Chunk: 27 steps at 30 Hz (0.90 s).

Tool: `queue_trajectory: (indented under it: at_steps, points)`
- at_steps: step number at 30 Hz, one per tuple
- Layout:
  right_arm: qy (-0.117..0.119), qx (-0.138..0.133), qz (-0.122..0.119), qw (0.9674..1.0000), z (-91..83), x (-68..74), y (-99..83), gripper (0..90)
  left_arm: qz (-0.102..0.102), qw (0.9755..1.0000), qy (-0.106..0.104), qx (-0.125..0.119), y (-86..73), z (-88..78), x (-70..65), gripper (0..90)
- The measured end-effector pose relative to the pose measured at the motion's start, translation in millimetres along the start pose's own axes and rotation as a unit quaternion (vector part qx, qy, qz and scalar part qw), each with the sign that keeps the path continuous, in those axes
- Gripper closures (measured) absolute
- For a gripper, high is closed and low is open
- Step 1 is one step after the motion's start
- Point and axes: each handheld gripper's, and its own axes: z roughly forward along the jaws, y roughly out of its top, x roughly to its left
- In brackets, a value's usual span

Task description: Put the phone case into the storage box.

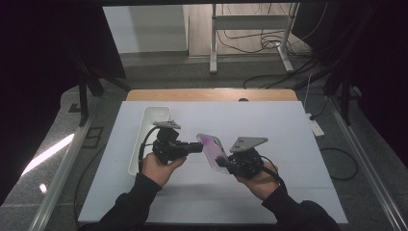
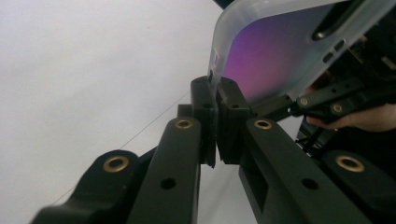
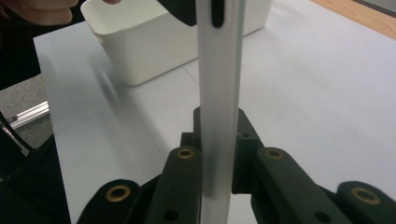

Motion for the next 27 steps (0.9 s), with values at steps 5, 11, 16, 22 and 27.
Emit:
queue_trajectory:
  at_steps: [5, 11, 16, 22, 27]
  points:
    - [-0.002, 0.003, -0.002, 1.0, 4.1, 3.8, 0.9, 71.3, -0.002, 1.0, 0.008, -0.003, -0.1, 3.2, -5.6, 88.2]
    - [-0.014, 0.002, -0.003, 0.9999, 7.3, 5.8, 1.2, 57.3, 0.002, 0.9998, 0.02, 0.0, 1.1, 6.3, -12.9, 88.3]
    - [-0.014, 0.003, -0.006, 0.9999, 10.4, 8.2, 1.3, 45.6, 0.0, 0.9996, 0.029, 0.003, 0.8, 9.1, -14.8, 88.3]
    - [-0.013, 0.001, -0.003, 0.9999, 14.4, 10.6, 1.6, 33.6, 0.0, 0.9993, 0.038, 0.004, 0.6, 12.4, -17.7, 88.4]
    - [-0.009, -0.003, -0.002, 1.0, 16.2, 12.7, 2.0, 27.1, 0.001, 0.9991, 0.042, 0.003, 1.0, 13.2, -19.9, 88.4]
